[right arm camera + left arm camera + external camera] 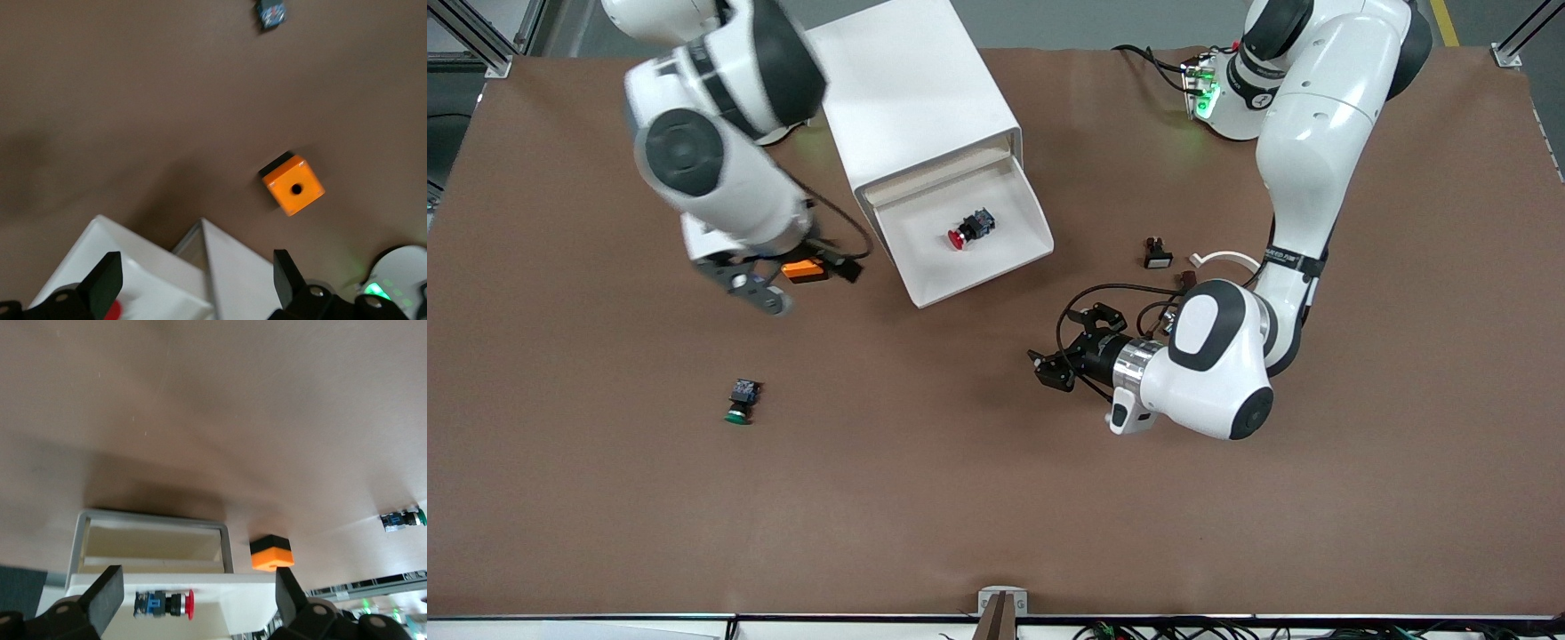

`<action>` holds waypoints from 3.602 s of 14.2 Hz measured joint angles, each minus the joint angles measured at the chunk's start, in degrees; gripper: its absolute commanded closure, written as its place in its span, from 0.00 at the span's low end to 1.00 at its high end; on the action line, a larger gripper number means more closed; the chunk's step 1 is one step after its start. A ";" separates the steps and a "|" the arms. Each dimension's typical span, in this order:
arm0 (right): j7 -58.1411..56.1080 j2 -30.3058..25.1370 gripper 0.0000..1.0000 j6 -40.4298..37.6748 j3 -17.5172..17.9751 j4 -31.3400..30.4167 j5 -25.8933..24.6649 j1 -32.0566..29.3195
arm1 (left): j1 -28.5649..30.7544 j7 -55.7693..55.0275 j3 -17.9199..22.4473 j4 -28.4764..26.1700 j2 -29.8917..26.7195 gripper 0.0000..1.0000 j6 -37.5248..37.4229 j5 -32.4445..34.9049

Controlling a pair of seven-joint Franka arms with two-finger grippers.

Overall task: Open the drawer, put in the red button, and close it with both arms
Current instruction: 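Release the red button into the open drawer with the right gripper, then withdraw the right gripper while the left gripper moves to the drawer front, then push the drawer shut into the cabinet with the left gripper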

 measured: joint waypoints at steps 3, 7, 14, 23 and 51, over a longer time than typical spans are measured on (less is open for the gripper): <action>-18.77 -1.07 0.00 -5.84 -0.18 1.83 -0.08 -11.08 | 0.18 2.86 0.38 0.01 -1.58 0.00 1.47 5.99; -35.58 -1.20 0.00 -9.55 -0.24 5.00 -1.02 -22.22 | -0.76 3.59 0.09 0.02 -2.58 0.00 5.06 13.48; -41.88 -1.19 0.00 -10.31 0.44 7.54 -6.84 -24.48 | -8.25 -1.09 0.05 -0.66 -2.98 0.00 8.36 27.93; -47.56 -1.10 0.00 -10.66 0.73 10.30 -6.80 -27.17 | -17.68 -13.53 -0.01 -3.99 -3.03 0.00 10.85 36.43; -47.75 -18.81 0.00 -9.77 1.70 -0.49 -5.07 -27.52 | -25.77 -13.73 -7.80 -5.97 -3.29 0.00 10.80 36.45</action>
